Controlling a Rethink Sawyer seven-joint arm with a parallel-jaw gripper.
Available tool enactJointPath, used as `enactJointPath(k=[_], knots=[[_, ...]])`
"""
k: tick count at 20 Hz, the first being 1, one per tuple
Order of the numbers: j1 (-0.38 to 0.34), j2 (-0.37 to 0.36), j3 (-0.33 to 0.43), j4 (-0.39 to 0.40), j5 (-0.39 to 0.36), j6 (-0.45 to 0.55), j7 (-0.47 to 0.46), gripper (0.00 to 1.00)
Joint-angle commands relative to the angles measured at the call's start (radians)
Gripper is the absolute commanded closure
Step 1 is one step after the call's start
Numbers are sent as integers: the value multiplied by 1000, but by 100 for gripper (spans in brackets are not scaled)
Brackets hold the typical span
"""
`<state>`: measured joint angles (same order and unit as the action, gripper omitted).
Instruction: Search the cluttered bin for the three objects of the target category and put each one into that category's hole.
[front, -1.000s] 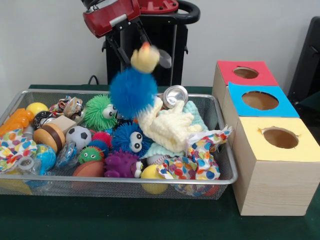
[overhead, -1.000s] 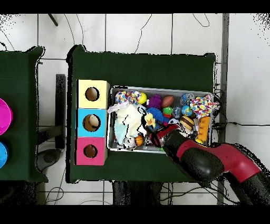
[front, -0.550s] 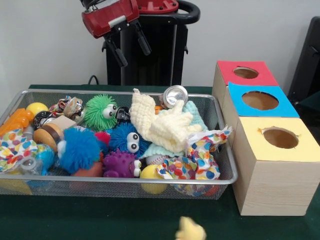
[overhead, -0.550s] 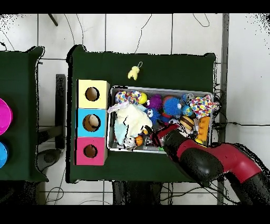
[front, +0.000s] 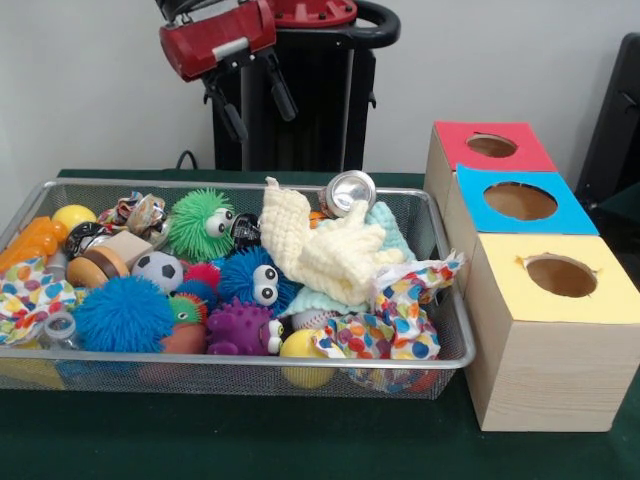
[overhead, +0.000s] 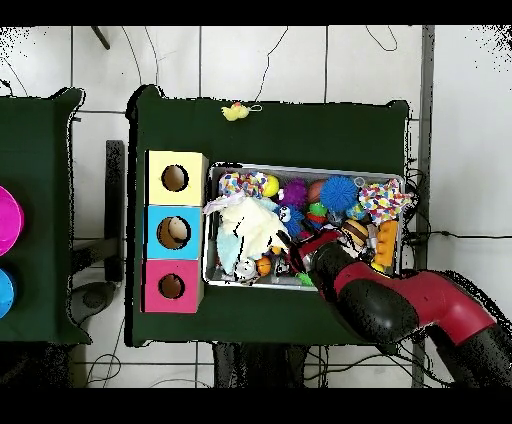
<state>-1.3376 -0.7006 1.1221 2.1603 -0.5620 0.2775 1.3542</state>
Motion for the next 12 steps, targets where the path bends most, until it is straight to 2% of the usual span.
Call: enactJointPath(k=[1, 4, 6, 10, 12], knots=[[140, -81, -236, -89, -120, -183, 197, 0], [245, -104, -367, -107, -109, -269, 244, 0], [308, -113, -453, -126, -83, -279, 250, 0], [303, -135, -433, -103, -5, -244, 217, 0], [330, -153, -418, -122, 64, -176, 213, 0]])
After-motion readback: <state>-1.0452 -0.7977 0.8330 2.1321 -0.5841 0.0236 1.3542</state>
